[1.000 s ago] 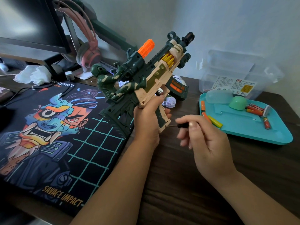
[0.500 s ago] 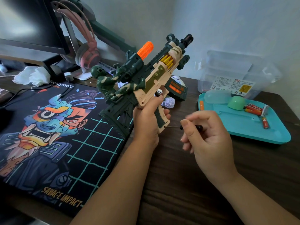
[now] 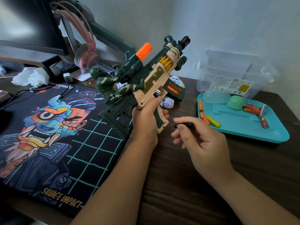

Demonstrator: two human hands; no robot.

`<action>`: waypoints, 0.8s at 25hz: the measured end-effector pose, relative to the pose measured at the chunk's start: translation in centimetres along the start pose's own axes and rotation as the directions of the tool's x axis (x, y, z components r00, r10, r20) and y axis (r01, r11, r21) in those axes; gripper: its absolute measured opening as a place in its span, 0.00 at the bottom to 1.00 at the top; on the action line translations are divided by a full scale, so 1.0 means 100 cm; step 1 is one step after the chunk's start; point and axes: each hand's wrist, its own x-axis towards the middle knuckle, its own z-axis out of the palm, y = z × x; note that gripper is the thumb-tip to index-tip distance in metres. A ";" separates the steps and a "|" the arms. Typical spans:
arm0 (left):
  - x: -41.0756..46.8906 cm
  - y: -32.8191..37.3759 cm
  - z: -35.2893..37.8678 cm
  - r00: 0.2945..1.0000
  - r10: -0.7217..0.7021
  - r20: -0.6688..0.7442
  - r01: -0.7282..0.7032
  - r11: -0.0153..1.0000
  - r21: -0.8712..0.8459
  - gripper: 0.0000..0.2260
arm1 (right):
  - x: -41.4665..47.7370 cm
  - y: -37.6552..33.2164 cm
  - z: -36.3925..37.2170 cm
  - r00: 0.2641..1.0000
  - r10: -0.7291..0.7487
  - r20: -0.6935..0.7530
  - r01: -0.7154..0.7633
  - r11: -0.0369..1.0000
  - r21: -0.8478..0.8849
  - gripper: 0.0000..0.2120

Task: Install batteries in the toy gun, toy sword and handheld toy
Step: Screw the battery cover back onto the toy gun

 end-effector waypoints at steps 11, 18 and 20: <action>-0.006 -0.001 0.002 0.999 0.014 0.049 -0.015 0.999 0.036 0.07 | 0.001 0.004 0.000 0.991 0.110 -0.080 -0.107 0.993 0.042 0.07; -0.005 -0.002 0.002 0.999 0.019 0.035 -0.021 0.998 0.051 0.07 | -0.003 -0.001 0.000 0.995 0.070 0.072 -0.074 0.996 0.047 0.10; -0.004 -0.002 0.001 0.999 0.022 0.040 -0.024 0.998 0.055 0.07 | -0.002 0.001 0.000 0.998 0.047 0.041 -0.047 0.999 -0.013 0.10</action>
